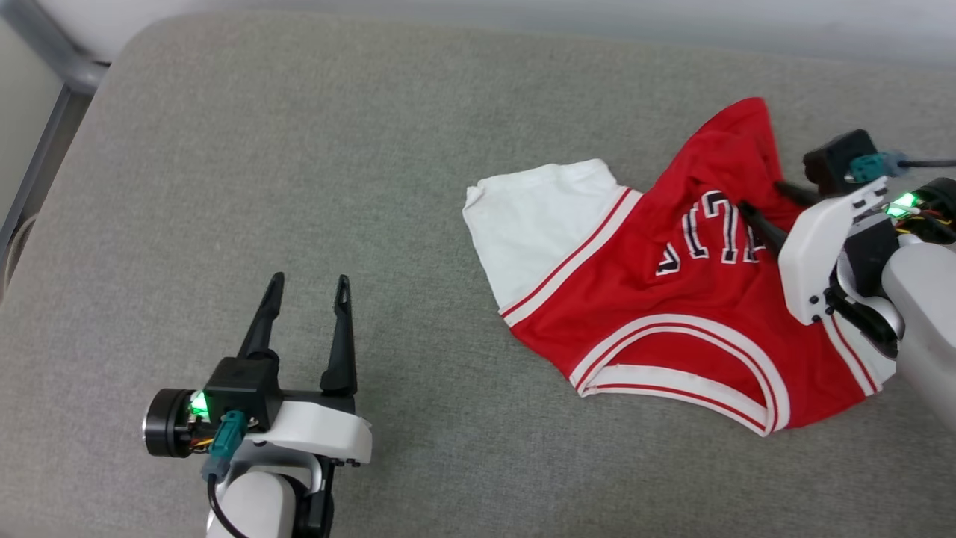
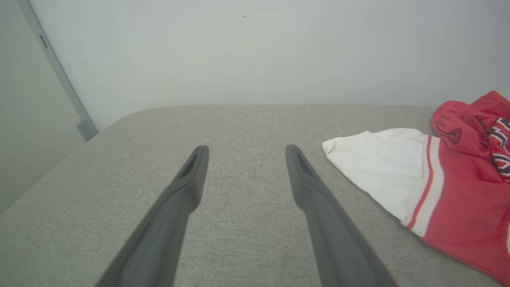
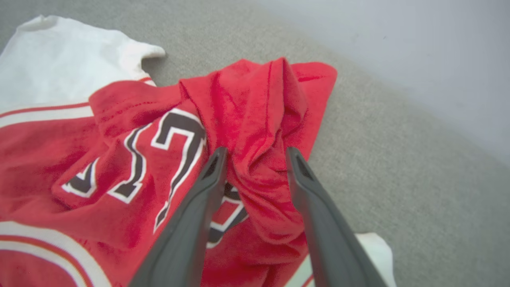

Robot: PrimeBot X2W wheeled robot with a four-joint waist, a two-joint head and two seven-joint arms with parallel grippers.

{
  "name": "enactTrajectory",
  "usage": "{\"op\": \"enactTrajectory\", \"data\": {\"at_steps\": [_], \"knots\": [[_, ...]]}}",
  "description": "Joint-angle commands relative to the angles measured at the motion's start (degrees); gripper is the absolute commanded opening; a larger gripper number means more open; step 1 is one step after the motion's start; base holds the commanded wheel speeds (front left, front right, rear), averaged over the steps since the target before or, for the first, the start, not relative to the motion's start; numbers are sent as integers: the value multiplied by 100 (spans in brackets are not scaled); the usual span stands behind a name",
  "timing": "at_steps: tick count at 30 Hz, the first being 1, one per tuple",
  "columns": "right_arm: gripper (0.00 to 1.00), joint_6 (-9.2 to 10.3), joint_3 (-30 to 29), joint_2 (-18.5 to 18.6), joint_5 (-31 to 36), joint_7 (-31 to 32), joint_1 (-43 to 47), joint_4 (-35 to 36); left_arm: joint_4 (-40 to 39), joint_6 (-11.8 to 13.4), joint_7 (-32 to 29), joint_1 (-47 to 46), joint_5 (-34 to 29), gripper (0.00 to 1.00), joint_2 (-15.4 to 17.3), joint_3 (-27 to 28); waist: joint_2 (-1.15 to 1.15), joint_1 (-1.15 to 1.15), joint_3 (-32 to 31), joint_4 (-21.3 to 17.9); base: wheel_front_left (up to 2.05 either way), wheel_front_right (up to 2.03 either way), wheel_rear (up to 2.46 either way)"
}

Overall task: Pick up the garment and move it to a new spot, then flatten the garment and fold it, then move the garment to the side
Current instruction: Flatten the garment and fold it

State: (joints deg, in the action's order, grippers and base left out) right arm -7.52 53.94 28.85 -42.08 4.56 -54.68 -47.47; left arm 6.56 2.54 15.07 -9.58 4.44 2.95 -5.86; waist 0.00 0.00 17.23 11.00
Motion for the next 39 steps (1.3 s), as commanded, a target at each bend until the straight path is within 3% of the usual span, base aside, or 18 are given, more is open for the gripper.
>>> {"op": "enactTrajectory", "data": {"at_steps": [1, 6, 10, 14, 19, 24, 31, 32, 39], "knots": [[100, 6, -93, 53, 132, -513, 111, -25, -3, -59, 15, 54, -65, 100, 49, 82, 0, 0, -207, -154, 0, 0, 0], [100, 6, -599, 41, 381, -1690, 332, -30, 57, -261, 15, -65, -96, 100, 182, 222, 0, 0, -503, -397, 0, 0, 0], [100, 6, -1360, -37, 746, -1967, 678, 232, 163, -479, 14, -329, -116, 100, 358, 287, 0, 0, -631, -586, 0, 0, 0], [100, 5, -2635, -218, 1415, -1971, 1477, 1250, 435, -710, 14, -777, -128, 100, 614, 262, 0, 0, -677, -750, 0, 0, 0], [100, 6, -4084, -740, 2329, -1973, 2874, 2694, 971, -901, -2, -1524, 7, 100, 948, 110, 0, 0, -696, -936, 0, 0, 0], [100, 5, -4813, -1172, 2769, -1974, 3859, 3562, 1271, -975, -339, -2140, 189, 100, 1177, -182, 0, 0, -647, -1051, 0, 0, 0], [100, 6, -5491, -1754, 3184, -1919, 4905, 4541, 1626, -993, -1631, -3169, 1134, 100, 1663, -1116, 0, 0, -485, -1222, 0, 0, 0], [100, 6, -5639, -1959, 3284, -1830, 5183, 4805, 1922, -995, -2880, -3664, 1827, 100, 2009, -1741, 0, 0, -369, -1324, 0, 0, 0], [100, 5, -5642, -2030, 3414, -1741, 5172, 5003, 2166, -996, -4708, -4351, 2925, 100, 2498, -2893, 0, 0, -117, -1501, 0, 0, 0]]}}
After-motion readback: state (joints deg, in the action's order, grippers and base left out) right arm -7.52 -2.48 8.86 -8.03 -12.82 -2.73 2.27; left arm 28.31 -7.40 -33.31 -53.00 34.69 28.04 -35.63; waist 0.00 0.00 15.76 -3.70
